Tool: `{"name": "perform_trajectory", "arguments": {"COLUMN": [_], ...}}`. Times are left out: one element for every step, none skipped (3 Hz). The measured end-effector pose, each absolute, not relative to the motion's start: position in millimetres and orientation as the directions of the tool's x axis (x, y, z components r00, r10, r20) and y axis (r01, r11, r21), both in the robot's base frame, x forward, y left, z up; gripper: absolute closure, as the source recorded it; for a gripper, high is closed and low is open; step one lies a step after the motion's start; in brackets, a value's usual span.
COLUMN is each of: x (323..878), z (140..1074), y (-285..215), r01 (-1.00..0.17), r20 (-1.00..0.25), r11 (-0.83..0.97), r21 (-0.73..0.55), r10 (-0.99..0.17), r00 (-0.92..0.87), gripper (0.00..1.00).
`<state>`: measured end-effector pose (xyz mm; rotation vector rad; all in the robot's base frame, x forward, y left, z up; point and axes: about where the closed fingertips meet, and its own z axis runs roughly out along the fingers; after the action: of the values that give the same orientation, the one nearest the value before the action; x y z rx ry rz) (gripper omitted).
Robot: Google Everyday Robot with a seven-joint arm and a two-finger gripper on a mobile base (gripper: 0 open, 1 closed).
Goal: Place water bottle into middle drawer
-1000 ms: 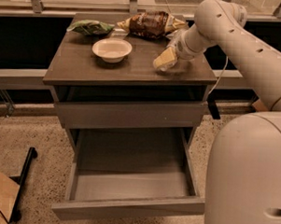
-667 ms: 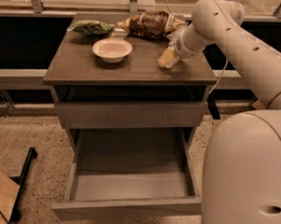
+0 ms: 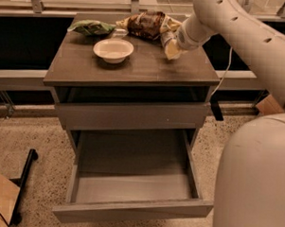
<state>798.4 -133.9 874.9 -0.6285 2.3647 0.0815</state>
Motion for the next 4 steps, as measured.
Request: {"name": "perform_trajectory", "arguments": {"x": [777.0,730.9,665.2,610.1], "z": [893.4,906.5,918.0,926.4], "y": [-130.2,-132.3,-125.9,-110.2], "r01": [-0.509,-0.574,-0.682,-0.784], "r20": [-0.621,-0.584,-0.573,-0.634], "r11": [0.847,0.797,0.706,0.605], "r21": [-0.154,-0.190,-0.192,-0.140], "r10": [-0.484,-0.562,-0.645,-0.663], "r00": [-0.617,-0.586,-0.506,-0.399], "gripper": [1.00,1.00,1.00,1.00]}}
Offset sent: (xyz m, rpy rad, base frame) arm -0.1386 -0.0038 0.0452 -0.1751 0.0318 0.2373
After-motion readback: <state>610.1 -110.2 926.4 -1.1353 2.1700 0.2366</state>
